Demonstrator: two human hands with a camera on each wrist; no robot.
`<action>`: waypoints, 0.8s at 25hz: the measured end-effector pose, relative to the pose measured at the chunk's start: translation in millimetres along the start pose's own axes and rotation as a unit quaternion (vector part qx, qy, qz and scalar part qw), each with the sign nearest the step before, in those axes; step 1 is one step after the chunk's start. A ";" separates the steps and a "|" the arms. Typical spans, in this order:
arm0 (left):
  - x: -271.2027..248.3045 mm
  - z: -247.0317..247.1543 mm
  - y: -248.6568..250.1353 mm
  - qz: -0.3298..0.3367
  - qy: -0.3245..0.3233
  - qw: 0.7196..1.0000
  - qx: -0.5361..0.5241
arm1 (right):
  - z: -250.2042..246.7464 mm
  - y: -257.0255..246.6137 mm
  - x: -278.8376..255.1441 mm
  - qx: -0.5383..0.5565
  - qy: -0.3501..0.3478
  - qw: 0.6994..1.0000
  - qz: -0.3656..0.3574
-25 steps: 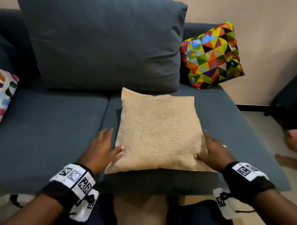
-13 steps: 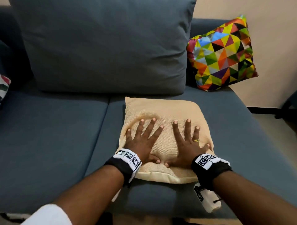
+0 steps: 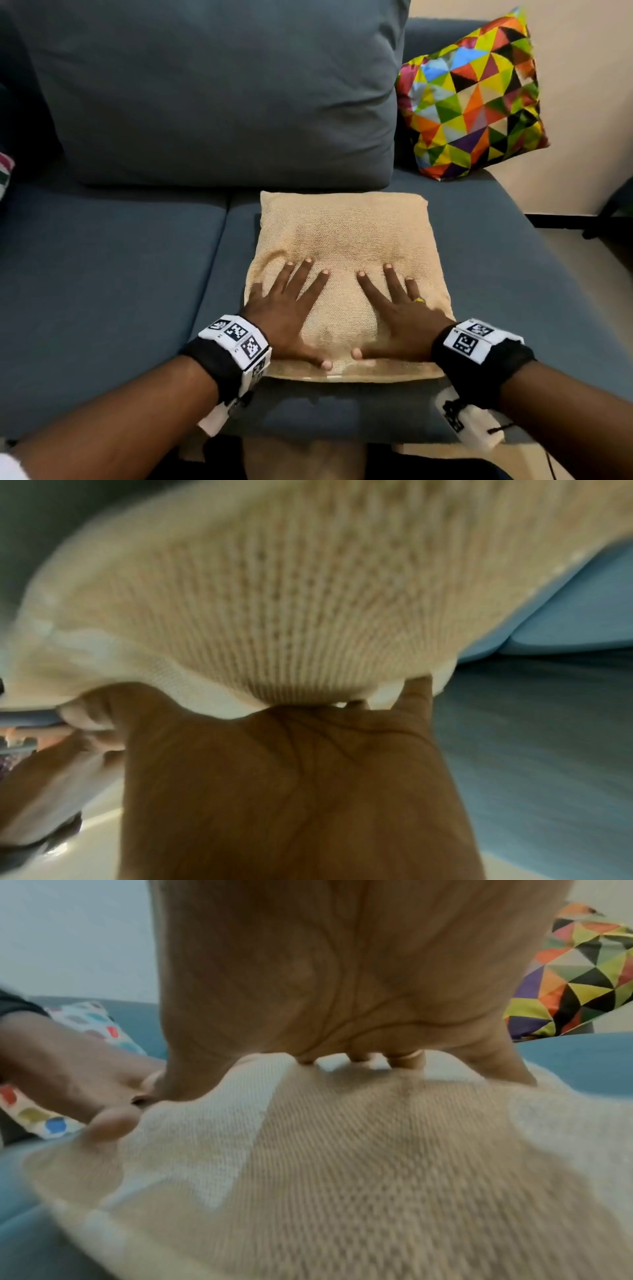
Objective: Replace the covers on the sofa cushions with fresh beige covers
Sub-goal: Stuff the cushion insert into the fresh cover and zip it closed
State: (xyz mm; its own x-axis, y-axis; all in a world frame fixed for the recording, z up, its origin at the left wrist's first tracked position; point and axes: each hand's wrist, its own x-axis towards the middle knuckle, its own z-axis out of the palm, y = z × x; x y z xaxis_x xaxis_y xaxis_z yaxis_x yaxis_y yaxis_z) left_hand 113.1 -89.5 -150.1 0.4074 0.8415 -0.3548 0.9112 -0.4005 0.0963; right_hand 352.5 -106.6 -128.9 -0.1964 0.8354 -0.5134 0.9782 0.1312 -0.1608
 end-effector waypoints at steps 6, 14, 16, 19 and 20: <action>34.3 -60.0 -22.7 0.035 0.115 0.992 0.031 | -76.5 1.6 28.6 -0.100 0.143 0.985 0.003; 33.2 9.9 -15.4 0.065 0.080 0.992 0.068 | 9.4 -4.9 45.1 -0.127 0.068 0.987 -0.074; 20.3 17.5 -24.4 0.078 0.068 0.991 0.090 | 12.5 11.8 38.7 -0.133 0.064 0.986 -0.081; 4.9 27.9 -33.7 0.086 0.033 0.989 0.112 | 13.5 30.1 32.8 -0.152 0.047 0.984 -0.085; 0.4 29.7 -35.9 0.086 0.022 0.990 0.108 | 13.7 35.1 30.8 -0.155 0.041 0.983 -0.086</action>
State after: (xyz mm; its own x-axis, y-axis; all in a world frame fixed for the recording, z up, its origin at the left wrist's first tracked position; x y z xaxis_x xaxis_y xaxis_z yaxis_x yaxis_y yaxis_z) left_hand 78.8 -85.5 -181.3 0.5616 0.7675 -0.3090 0.7959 -0.6032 -0.0517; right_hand 379.8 -83.5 -161.9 -0.3670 0.8249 -0.4299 0.9069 0.4202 0.0320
